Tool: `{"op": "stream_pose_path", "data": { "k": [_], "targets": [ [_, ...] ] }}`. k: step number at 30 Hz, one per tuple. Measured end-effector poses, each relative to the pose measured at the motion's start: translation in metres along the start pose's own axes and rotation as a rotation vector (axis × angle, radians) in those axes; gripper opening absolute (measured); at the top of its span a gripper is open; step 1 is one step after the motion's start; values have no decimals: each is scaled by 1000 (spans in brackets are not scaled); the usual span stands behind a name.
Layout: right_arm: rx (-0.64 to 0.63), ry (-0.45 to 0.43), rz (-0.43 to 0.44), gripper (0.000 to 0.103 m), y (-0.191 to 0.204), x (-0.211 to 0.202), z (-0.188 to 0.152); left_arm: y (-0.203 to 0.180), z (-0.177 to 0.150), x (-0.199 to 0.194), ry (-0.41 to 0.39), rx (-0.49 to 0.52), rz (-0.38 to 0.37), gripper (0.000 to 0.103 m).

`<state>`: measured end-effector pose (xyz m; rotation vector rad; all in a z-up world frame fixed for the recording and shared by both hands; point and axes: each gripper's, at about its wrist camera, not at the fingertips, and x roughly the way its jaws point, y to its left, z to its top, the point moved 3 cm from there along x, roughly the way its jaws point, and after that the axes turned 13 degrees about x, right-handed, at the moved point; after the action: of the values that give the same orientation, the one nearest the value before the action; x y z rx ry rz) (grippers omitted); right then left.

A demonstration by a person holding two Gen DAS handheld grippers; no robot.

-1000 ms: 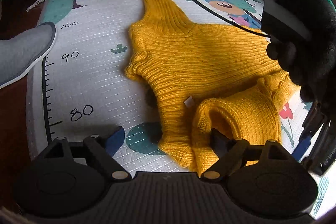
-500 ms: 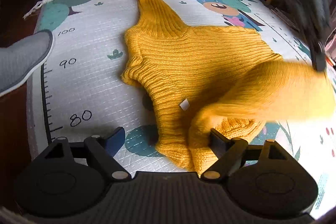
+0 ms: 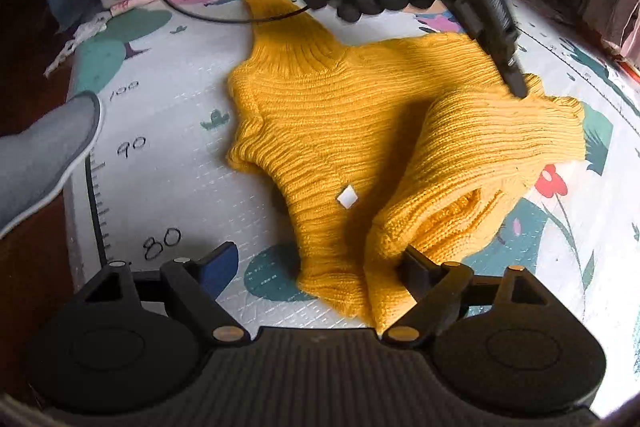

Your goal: Fold clothes

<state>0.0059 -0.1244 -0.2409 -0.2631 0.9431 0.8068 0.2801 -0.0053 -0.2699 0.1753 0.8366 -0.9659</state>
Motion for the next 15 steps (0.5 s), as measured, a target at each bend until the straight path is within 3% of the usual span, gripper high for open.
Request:
{"op": "stream_pose_path", "data": {
  "k": [5,6,9,10,12,15],
  "targets": [
    [22,4,3,85,-4,-3,-2,9,4,-32,-143,-119,-31,5],
    [27,2,2,86,-4,-4,-3,9,4,-30,-130,-115,-25,5],
    [42,-2,3,85,-5,-3,-2,4,-8,-3,14,-60,33,6],
    [44,-6,5,84,-6,-4,-2,4,-8,-4,16,-50,49,8],
    [52,-26,21,84,-6,-9,0,5,-2,-10,-9,-35,91,22],
    [75,-76,10,83,-10,-20,0,0,15,-21,-63,54,140,23]
  ]
}}
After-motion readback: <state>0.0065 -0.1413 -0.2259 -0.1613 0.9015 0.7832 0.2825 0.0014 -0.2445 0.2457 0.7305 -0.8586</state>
